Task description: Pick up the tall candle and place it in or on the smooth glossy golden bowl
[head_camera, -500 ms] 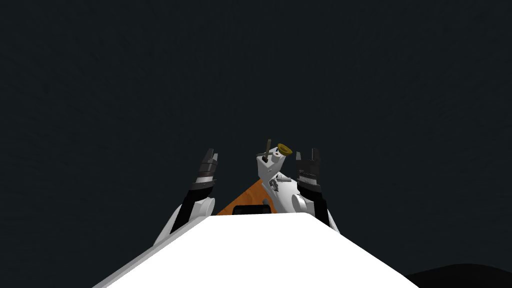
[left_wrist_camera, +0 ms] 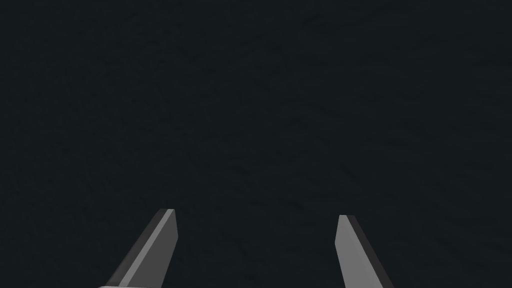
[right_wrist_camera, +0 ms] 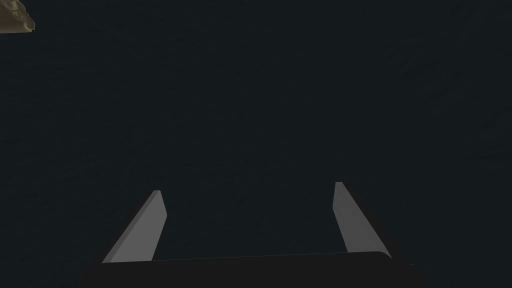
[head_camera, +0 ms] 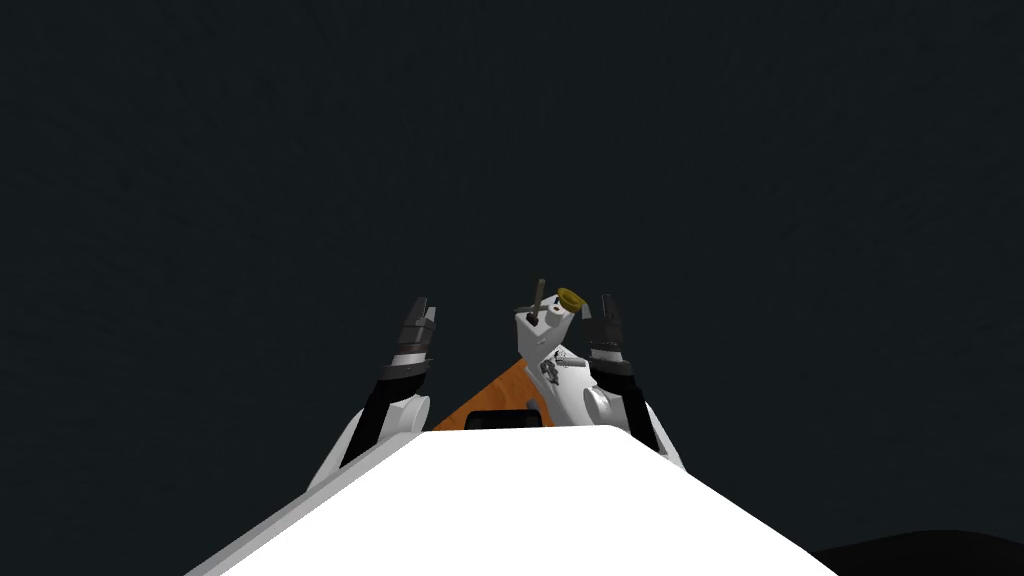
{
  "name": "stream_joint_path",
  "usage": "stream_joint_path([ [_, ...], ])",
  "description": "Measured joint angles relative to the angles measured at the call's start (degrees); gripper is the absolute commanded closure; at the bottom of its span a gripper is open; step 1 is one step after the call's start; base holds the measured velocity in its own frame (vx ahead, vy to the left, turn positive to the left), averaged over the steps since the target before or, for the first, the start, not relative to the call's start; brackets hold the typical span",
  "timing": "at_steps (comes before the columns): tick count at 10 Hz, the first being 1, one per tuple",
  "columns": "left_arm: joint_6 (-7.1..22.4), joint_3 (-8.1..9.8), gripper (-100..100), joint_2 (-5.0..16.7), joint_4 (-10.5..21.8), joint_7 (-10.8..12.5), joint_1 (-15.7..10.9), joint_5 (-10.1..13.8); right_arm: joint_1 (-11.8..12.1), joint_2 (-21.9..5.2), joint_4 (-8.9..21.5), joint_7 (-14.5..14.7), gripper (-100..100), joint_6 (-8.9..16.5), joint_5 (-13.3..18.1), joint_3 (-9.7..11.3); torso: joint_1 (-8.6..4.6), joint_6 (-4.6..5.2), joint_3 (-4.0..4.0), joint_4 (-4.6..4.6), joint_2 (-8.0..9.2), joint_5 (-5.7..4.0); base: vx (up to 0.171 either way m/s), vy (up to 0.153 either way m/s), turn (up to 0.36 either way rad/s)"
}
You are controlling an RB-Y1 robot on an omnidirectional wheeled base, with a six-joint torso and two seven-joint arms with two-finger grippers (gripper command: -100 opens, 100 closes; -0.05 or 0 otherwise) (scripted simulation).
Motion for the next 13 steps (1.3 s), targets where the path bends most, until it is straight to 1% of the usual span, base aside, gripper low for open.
stream_joint_path([
  [1,0.0,0.00,0,0.0,0.0,0.0,0.0,0.0,-0.6,-1.1,0.5,-0.2,-100,1.7,0.6,1.2,0.01,-0.01,0.00,0.00,0.00,0.00,0.002,0.007,0.105],
  [2,0.0,0.00,0,0.0,0.0,0.0,0.0,0.0,-2.0,-2.7,1.7,-0.7,-100,3.4,0.9,2.0,0.00,-0.01,-0.01,0.00,-0.01,0.00,0.003,0.003,0.031],
  [3,0.0,0.00,0,0.0,0.0,0.0,0.0,0.0,-2.4,-3.0,2.0,-0.8,-100,4.9,1.3,2.8,0.01,0.02,0.00,0.00,0.00,0.00,0.002,0.005,0.059],
  [4,0.0,0.00,0,0.0,0.0,0.0,0.0,0.0,-3.2,-3.5,2.8,-0.8,-100,6.3,1.9,4.0,0.01,0.00,0.00,0.00,-0.01,0.00,0.002,0.004,0.045],
  [5,0.0,0.00,0,0.0,0.0,0.0,0.0,0.0,-3.6,-4.2,3.1,-1.1,-100,7.6,2.0,4.3,0.00,0.02,0.00,0.00,0.00,0.00,-0.001,0.002,0.070],
  [6,0.0,0.00,0,0.0,0.0,0.0,0.0,0.0,-4.4,-5.2,3.8,-1.7,-100,9.1,2.2,5.0,-0.01,0.01,0.00,0.00,0.01,0.00,0.001,0.002,0.057],
  [7,0.0,0.00,0,0.0,0.0,0.0,0.0,0.0,-5.0,-5.8,4.5,-2.1,-100,10.2,2.3,5.4,-0.01,0.02,0.00,0.00,0.01,0.00,-0.003,-0.002,0.074],
  [8,0.0,0.00,0,0.0,0.0,0.0,0.0,0.0,-5.6,-6.5,4.6,-2.4,-100,11.8,2.8,6.5,-0.01,0.00,0.01,0.00,0.02,0.00,-0.002,-0.001,0.059],
  [9,0.0,0.00,0,0.0,0.0,0.0,0.0,0.0,-6.5,-6.7,5.0,-2.6,-100,13.7,3.1,7.0,-0.01,0.02,0.01,0.00,0.02,0.00,-0.002,-0.001,0.096],
  [10,0.0,0.00,0,0.0,0.0,0.0,0.0,0.0,-7.2,-7.4,5.9,-3.0,-100,15.2,3.6,8.2,-0.01,0.01,0.01,0.00,0.01,0.00,0.001,0.003,0.046],
  [11,0.0,0.00,0,0.0,0.0,0.0,0.0,0.0,-8.2,-7.9,6.7,-3.3,-100,16.7,3.8,8.7,0.00,0.02,0.00,0.00,0.00,0.00,0.007,0.009,0.003],
  [12,0.0,0.00,0,0.0,0.0,0.0,0.0,0.0,-8.3,-7.8,6.8,-3.4,-100,17.7,3.9,8.9,0.02,0.03,0.00,0.00,0.00,0.00,0.001,0.006,0.085],
  [13,0.0,0.00,0,0.0,0.0,0.0,0.0,0.0,-9.4,-8.0,8.0,-3.5,-100,18.8,4.6,10.2,0.03,0.00,0.00,0.00,0.00,0.00,0.001,0.004,0.068],
])
